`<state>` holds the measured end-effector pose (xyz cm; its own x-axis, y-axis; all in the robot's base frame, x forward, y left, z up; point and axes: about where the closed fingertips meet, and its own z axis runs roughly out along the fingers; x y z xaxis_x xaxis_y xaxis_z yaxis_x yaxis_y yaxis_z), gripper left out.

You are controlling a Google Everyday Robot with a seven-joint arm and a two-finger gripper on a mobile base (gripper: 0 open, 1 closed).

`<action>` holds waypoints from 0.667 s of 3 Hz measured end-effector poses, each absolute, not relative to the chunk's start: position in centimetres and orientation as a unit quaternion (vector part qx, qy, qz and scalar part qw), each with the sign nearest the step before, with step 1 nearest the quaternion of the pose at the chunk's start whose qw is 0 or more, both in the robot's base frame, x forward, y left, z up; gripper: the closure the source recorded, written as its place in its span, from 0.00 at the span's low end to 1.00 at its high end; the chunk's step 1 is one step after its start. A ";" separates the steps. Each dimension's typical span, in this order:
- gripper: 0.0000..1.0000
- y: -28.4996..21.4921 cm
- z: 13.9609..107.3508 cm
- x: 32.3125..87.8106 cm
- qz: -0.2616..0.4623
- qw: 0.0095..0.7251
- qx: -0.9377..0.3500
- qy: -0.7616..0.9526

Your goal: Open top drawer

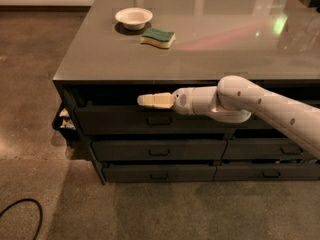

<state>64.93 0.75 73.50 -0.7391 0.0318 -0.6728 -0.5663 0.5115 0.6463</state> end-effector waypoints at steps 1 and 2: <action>0.00 0.8 73.8 64.9 0.466 0.321 -0.165 0.808; 0.00 0.4 73.3 64.4 0.464 0.303 -0.179 0.813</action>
Offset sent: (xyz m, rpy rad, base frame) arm -0.0571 -0.0594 -0.0677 -0.2461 0.2163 0.3983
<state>64.43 0.42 73.31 -0.7525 -0.0098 -0.6585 -0.5722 0.5049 0.6463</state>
